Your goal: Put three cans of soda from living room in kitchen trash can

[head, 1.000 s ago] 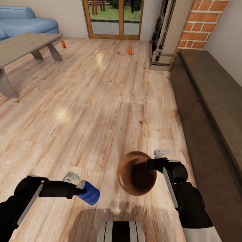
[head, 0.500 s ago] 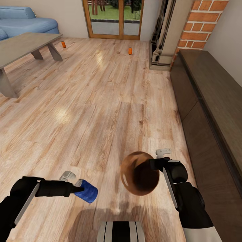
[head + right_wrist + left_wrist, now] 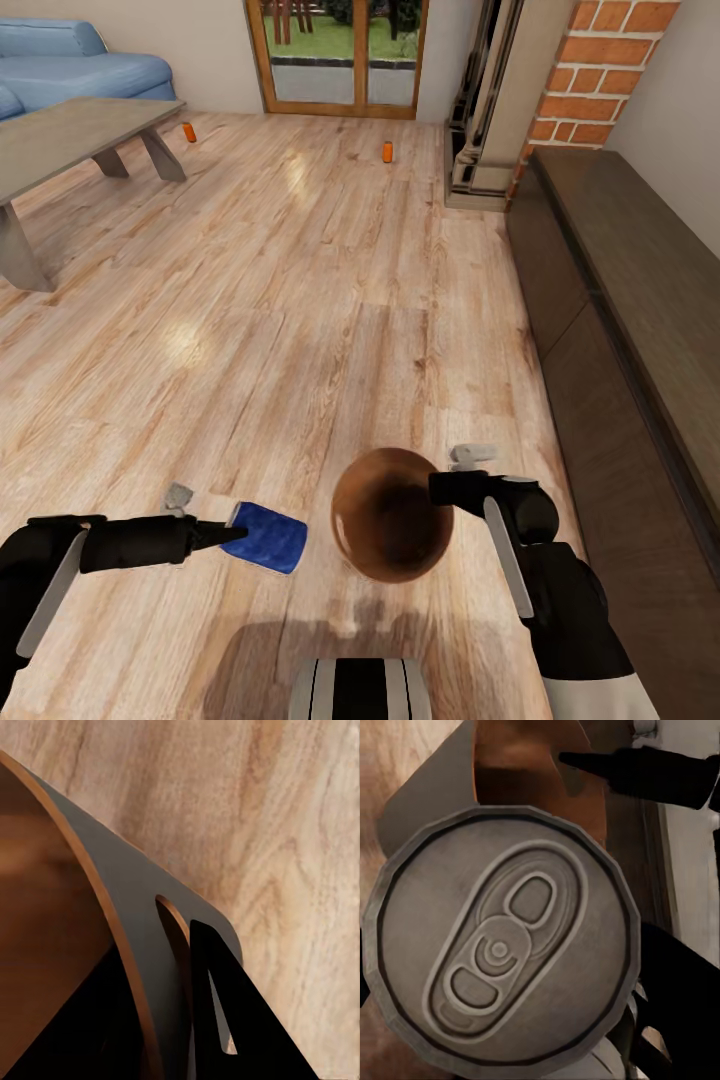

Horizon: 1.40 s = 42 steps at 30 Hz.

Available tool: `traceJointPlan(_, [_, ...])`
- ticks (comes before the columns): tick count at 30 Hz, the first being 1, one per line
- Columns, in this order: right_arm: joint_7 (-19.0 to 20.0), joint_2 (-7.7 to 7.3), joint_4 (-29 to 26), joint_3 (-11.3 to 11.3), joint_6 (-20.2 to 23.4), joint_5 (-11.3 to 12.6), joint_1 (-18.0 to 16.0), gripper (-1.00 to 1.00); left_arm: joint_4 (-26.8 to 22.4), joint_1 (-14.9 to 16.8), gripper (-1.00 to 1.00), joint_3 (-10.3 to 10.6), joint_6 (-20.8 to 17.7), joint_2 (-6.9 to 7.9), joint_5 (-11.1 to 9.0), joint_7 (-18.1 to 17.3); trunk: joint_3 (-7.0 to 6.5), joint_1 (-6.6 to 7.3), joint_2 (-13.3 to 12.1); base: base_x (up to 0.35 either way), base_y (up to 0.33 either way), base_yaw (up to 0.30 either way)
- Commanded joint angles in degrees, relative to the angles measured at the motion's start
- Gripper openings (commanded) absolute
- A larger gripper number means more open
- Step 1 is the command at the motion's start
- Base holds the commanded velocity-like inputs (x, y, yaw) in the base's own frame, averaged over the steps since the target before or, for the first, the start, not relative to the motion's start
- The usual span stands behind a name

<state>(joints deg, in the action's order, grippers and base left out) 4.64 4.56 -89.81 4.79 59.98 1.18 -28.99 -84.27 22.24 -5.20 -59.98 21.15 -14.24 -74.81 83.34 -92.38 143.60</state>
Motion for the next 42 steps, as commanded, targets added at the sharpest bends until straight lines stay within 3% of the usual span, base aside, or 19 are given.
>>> traceJointPlan(1, [0.1,0.01,0.0,0.0,0.0,1.8,0.0,-1.00,-0.1,0.0,-1.00,0.0,0.1,0.01,-0.7,0.0,0.00,0.00,0.0,0.000,0.000,0.000])
traceJointPlan(9, [0.1,-0.07,0.0,0.0,0.0,1.8,0.0,-1.00,-0.4,0.0,-1.00,0.0,0.0,0.02,-5.0,-0.1,0.00,0.00,0.0,0.000,0.000,0.000])
traceJointPlan(14, [0.1,-0.07,0.0,0.0,0.0,1.8,0.0,-1.00,-0.5,0.0,-1.00,0.0,0.0,-0.22,-6.2,-0.1,0.00,0.00,0.0,0.000,0.000,0.000])
traceJointPlan(18, [0.1,-0.08,0.0,0.1,0.0,1.8,0.0,-1.00,-2.2,0.0,-1.00,0.1,0.0,-4.10,-7.0,0.1,0.00,0.00,0.0,0.000,0.000,0.000])
traceJointPlan(21, [0.1,-0.08,0.0,0.1,0.0,1.8,0.0,-1.00,-2.4,0.2,-1.00,0.2,0.0,-9.43,-6.7,1.2,0.00,0.00,0.0,0.000,0.000,0.000])
traceJointPlan(24, [0.1,-0.08,0.0,0.1,0.0,1.7,0.0,-1.00,-2.5,0.2,-1.00,0.2,0.0,-11.21,-7.0,4.9,0.00,0.00,0.0,0.000,0.000,0.000])
traceJointPlan(34, [0.1,-0.20,0.0,0.1,0.0,1.7,0.0,-1.00,-2.4,0.1,-1.00,0.2,0.0,-11.77,-6.7,7.3,0.00,0.00,0.0,0.000,0.000,0.000])
traceJointPlan(37, [0.1,-0.22,0.0,0.1,0.0,1.7,0.0,-1.00,-2.4,0.2,-1.00,0.2,0.0,-11.82,-5.5,8.5,0.00,0.00,0.0,0.000,0.000,0.000])
traceJointPlan(42, [0.1,-0.18,0.0,0.1,0.0,1.7,0.0,-1.00,-2.4,0.2,-1.00,0.4,0.0,-14.36,-4.1,11.6,0.00,0.00,0.0,0.000,0.000,0.000])
